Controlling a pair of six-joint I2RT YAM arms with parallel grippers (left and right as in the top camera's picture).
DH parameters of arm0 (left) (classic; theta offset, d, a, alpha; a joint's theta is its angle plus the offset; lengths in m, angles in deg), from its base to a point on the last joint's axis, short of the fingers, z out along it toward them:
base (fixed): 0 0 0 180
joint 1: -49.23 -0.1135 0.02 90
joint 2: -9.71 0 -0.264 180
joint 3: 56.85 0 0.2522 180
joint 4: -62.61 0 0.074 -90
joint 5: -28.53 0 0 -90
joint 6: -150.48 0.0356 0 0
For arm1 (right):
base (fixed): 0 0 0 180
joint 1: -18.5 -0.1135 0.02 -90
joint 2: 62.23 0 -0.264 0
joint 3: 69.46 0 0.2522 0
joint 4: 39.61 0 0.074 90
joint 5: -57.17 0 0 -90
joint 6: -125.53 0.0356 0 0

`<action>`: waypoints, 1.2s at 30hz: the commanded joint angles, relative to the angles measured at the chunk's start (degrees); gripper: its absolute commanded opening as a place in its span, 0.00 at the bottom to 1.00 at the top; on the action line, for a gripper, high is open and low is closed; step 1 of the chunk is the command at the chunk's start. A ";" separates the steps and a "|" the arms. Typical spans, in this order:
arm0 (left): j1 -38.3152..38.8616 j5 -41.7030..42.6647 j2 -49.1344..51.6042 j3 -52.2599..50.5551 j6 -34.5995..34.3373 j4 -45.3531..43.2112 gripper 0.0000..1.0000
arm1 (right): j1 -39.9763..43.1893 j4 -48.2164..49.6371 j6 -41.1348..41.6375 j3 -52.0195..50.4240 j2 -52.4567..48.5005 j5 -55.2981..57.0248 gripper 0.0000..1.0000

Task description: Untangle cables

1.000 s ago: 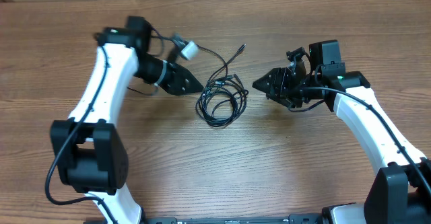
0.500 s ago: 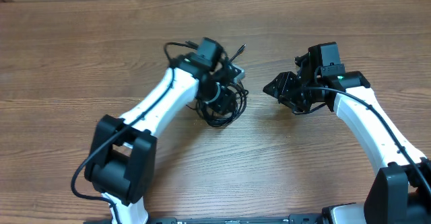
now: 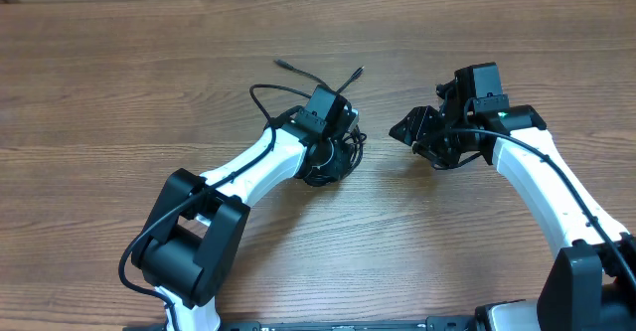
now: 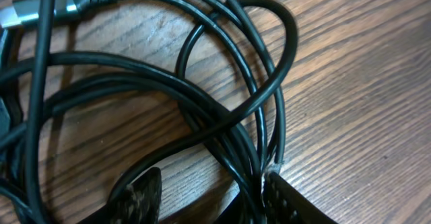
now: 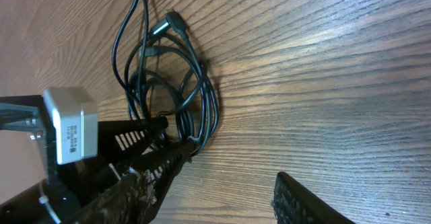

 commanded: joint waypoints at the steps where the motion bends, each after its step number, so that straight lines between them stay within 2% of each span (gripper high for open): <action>1: 0.07 -1.31 0.52 -0.94 -1.84 -0.79 0.49 | 0.02 0.13 0.02 0.31 -0.02 0.61 0.59; 7: 0.74 -1.31 3.39 -1.03 -1.86 -1.79 0.47 | 0.02 -0.09 0.02 0.31 -0.02 0.59 0.59; 9: 0.79 -1.20 5.09 -1.01 -1.88 -2.64 0.43 | 0.02 -0.31 0.02 0.31 -0.02 0.59 0.59; 11: 0.68 0.17 5.57 -1.01 -1.84 -3.13 0.26 | 0.02 -0.42 0.00 0.31 -0.02 0.59 0.59; 12: 0.46 0.55 5.51 -0.85 -1.84 -2.99 0.07 | 0.02 -0.52 0.00 0.31 -0.02 0.61 0.59; 13: 0.26 0.94 5.33 -0.59 -1.81 -2.56 0.04 | 0.02 -0.61 0.00 0.31 -0.02 0.59 0.59; 18: -1.46 1.64 2.43 1.81 -1.66 2.23 0.04 | 0.02 -1.01 0.33 -0.22 -0.02 0.55 0.59; 21: -3.41 4.90 -0.31 2.91 -1.51 3.72 0.04 | 0.00 -0.48 3.04 -1.68 -0.02 0.28 0.53; 27: -8.96 23.32 -3.72 3.15 1.44 3.61 0.04 | -0.17 8.63 6.32 -7.87 -0.02 -9.44 0.46; 30: -12.20 32.41 -3.76 3.13 1.44 3.41 0.04 | -1.22 14.03 9.07 -11.21 -0.04 -11.56 0.46; 36: -15.63 42.45 -3.76 3.13 1.44 3.76 0.04 | -6.56 22.75 13.64 -13.57 -0.04 -11.58 0.47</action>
